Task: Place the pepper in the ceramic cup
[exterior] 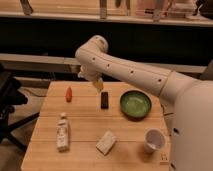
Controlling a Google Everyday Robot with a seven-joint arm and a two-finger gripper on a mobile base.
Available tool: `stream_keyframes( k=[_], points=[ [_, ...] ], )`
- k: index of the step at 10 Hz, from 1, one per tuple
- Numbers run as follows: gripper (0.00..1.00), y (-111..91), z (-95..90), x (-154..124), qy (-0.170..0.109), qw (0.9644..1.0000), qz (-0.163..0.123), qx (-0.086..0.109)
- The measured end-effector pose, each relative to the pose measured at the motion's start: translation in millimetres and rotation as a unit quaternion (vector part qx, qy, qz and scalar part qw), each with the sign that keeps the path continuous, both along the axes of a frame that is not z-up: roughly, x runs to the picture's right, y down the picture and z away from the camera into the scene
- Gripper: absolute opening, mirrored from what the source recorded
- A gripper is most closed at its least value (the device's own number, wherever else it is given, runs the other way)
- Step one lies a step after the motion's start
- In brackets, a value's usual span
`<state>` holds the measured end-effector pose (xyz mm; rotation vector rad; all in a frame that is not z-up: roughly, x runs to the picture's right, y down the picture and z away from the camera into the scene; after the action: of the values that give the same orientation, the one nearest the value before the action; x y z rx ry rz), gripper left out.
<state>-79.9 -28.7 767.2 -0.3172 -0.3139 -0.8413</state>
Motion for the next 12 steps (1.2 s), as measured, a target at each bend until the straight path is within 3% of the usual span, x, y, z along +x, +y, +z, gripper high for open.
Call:
stream_keyframes(
  k=[12],
  points=[
    [0.80, 14, 36.4, -56, -0.031, 0.9995, -0.002, -0.007]
  ],
)
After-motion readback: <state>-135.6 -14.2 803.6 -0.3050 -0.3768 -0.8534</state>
